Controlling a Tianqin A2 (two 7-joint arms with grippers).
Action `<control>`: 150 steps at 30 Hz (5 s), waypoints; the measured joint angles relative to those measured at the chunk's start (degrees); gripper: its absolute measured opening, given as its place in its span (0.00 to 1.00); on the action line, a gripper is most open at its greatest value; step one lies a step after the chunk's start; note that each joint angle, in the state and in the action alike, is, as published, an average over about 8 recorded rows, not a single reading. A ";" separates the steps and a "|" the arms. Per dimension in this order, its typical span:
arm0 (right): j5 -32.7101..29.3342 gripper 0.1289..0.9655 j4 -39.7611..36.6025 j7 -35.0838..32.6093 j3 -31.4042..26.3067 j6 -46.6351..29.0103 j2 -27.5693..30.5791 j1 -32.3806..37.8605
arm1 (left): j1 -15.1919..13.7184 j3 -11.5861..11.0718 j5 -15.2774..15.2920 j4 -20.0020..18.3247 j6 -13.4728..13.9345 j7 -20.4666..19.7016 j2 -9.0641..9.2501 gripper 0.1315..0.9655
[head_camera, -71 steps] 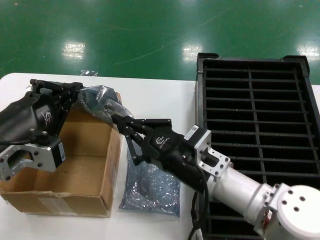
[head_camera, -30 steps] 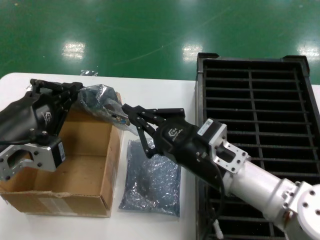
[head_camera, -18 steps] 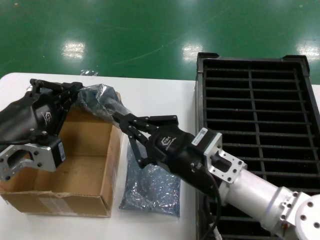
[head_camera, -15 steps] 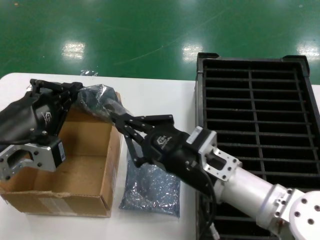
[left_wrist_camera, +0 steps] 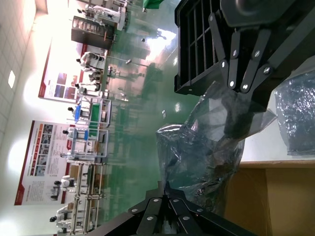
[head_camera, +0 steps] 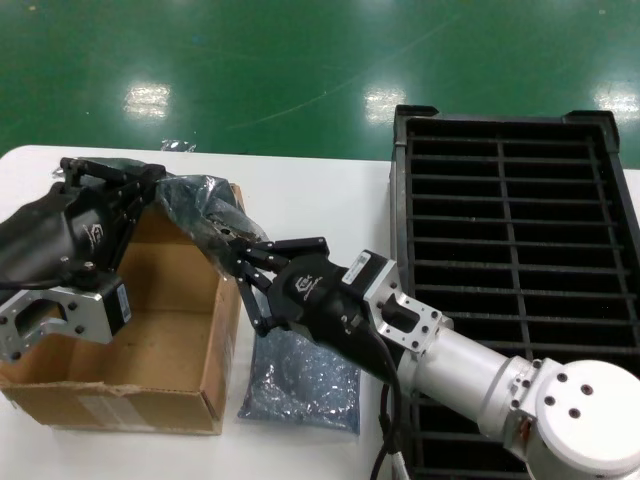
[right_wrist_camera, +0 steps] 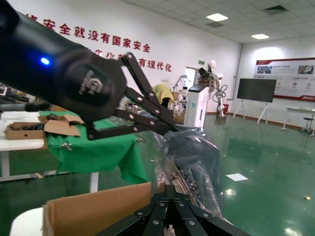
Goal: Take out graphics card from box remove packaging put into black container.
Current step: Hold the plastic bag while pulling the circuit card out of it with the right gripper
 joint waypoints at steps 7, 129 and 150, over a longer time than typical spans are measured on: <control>2.16 0.00 -5.80 -4.62 1.92 -0.94 -2.44 2.44 | 0.00 0.00 0.00 0.00 0.00 0.00 0.00 0.01; 2.82 0.11 -13.13 -9.91 0.32 4.14 -7.63 4.29 | 0.00 0.00 0.00 0.00 0.00 0.00 0.00 0.01; 3.15 0.07 5.90 -2.77 1.94 -0.14 3.01 -3.24 | 0.00 0.00 0.00 0.00 0.00 0.00 0.00 0.01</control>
